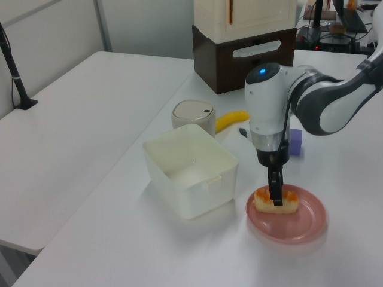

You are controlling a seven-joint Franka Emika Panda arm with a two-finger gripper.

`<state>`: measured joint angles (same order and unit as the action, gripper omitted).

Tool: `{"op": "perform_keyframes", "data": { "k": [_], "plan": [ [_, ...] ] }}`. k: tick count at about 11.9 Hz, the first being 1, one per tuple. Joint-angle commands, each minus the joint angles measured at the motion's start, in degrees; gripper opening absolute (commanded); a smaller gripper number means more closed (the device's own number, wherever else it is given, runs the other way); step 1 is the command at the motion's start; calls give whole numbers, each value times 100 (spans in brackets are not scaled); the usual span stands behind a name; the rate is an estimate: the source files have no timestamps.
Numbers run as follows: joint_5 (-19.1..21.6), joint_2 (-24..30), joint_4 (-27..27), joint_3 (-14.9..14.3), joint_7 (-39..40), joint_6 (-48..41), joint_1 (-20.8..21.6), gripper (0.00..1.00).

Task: Put the bread on the table
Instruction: 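Lower the gripper and close it on the orange-topped bread slice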

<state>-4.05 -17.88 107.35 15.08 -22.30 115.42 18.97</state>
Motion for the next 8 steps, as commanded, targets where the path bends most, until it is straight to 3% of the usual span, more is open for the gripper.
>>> {"op": "perform_keyframes", "data": {
  "k": [1,5,8],
  "plan": [
    [1,-102,31,-31,-152,287,159,86],
    [-34,-172,23,-31,-179,297,194,58],
    [-34,-85,23,-31,-117,209,177,53]
  ]
}}
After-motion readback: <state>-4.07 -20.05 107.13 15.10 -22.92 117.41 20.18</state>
